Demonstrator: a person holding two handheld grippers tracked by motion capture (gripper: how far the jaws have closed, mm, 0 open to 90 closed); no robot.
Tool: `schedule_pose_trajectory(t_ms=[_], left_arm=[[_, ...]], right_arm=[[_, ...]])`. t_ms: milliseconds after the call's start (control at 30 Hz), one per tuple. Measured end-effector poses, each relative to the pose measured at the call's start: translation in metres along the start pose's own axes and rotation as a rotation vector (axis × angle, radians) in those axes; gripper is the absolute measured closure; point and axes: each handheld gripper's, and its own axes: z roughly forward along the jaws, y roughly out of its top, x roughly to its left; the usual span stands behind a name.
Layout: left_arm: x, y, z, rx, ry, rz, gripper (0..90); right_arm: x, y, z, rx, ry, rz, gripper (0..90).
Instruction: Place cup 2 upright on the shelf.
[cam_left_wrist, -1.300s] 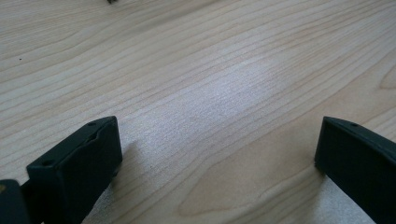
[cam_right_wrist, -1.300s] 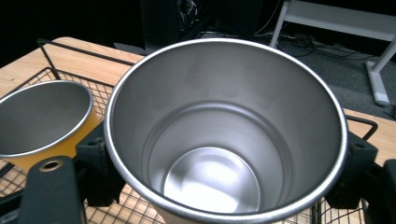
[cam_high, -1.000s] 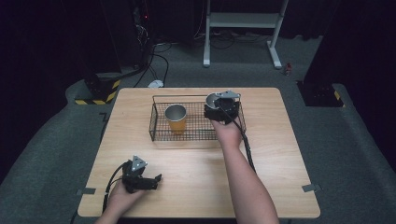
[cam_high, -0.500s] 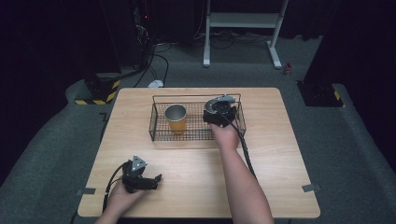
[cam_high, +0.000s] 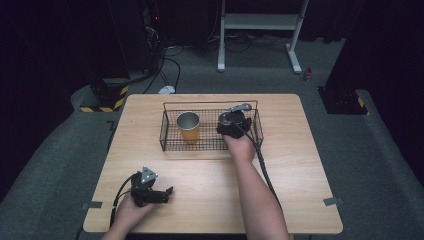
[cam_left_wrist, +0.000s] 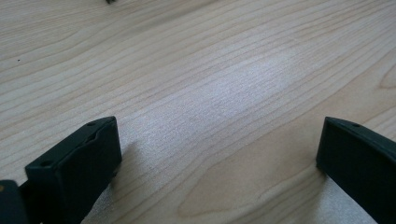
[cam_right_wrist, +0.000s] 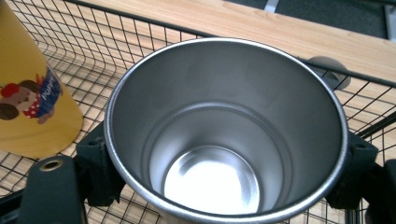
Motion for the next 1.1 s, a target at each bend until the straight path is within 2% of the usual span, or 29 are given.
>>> schedule_pose_trajectory(t_ms=[833, 1100], left_arm=[[0.0, 0.0, 0.0, 0.0, 0.0, 0.001, 0.2], [0.0, 0.0, 0.0, 0.0, 0.0, 0.0, 0.3]], right_arm=[[-0.005, -0.003, 0.011, 0.044, 0.018, 0.039, 18.3], [-0.007, -0.005, 0.013, 0.093, 0.047, 0.05, 18.1]])
